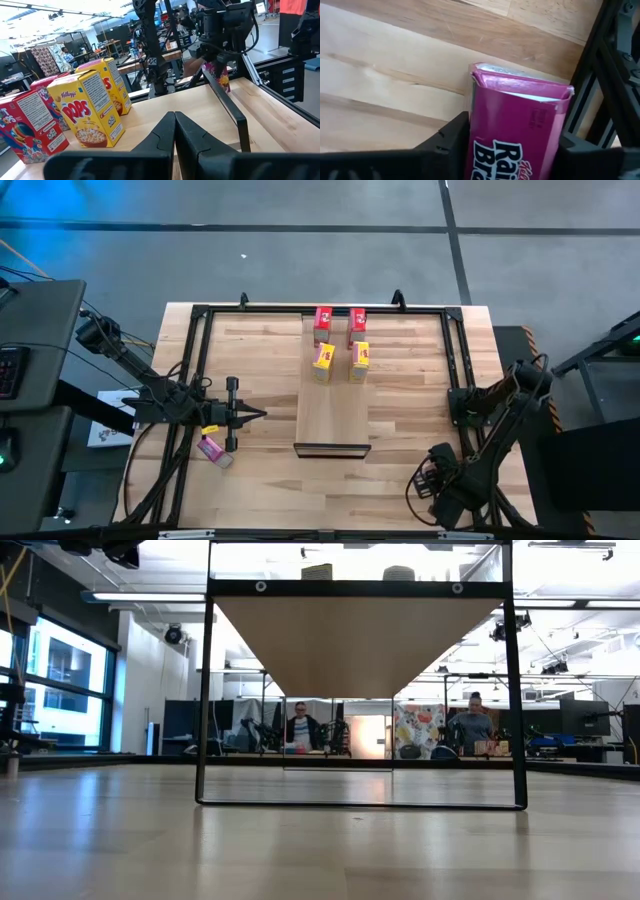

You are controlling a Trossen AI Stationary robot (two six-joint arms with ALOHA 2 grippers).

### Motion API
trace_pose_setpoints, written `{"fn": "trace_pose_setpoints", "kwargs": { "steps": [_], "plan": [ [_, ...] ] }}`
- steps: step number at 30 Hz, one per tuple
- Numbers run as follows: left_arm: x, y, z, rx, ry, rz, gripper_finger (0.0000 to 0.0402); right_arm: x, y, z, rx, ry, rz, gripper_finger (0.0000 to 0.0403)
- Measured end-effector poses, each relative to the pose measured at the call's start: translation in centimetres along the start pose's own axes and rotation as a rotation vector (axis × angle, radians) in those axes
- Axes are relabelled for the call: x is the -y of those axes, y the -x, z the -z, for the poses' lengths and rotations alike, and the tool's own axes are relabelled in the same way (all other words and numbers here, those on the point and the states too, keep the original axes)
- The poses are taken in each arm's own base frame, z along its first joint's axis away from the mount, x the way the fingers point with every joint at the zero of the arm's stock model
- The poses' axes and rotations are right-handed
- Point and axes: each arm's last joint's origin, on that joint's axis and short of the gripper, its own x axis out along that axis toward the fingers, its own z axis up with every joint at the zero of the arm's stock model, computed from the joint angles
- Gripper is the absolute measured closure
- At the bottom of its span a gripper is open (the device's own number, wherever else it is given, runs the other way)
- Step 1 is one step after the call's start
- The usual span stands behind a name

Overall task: Stack cereal on shelf
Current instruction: Put the right purple cereal box on the shelf

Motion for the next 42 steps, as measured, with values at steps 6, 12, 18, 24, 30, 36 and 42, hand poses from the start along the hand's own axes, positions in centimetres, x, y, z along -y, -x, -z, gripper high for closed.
{"fn": "trace_pose_setpoints", "kwargs": {
  "steps": [6, 12, 18, 24, 30, 36, 42],
  "plan": [
    [0.0, 0.0, 0.0, 0.000, 0.000, 0.000, 0.0402, 0.7, 2.8, -0.8, -0.029, 0.049, -0.123, 0.0268],
    [0.0, 0.0, 0.0, 0.000, -0.026, 0.000, 0.0402, 1.2, 10.8, -2.6, 0.137, 0.128, -0.586, 0.0269],
    [0.0, 0.0, 0.0, 0.000, -0.027, 0.000, 0.0402, 0.6, 19.2, -5.5, 0.406, 0.260, -0.870, 0.0269],
    [0.0, 0.0, 0.0, 0.000, -0.027, 0.000, 0.0402, -3.8, 23.2, -10.5, 0.464, 0.353, -0.823, 0.0269],
    [0.0, 0.0, 0.0, -0.001, -0.027, 0.000, 0.0402, -6.8, 21.9, -15.8, 0.410, 0.299, -0.542, 0.0269],
    [0.0, 0.0, 0.0, -0.003, -0.030, 0.001, 0.0402, -8.5, 20.4, -18.7, 0.364, 0.298, -0.464, 0.0269],
    [0.0, 0.0, 0.1, -0.005, -0.031, 0.002, 0.0402, -9.7, 18.3, -20.3, 0.277, 0.311, -0.397, 0.0269]
  ]
}}
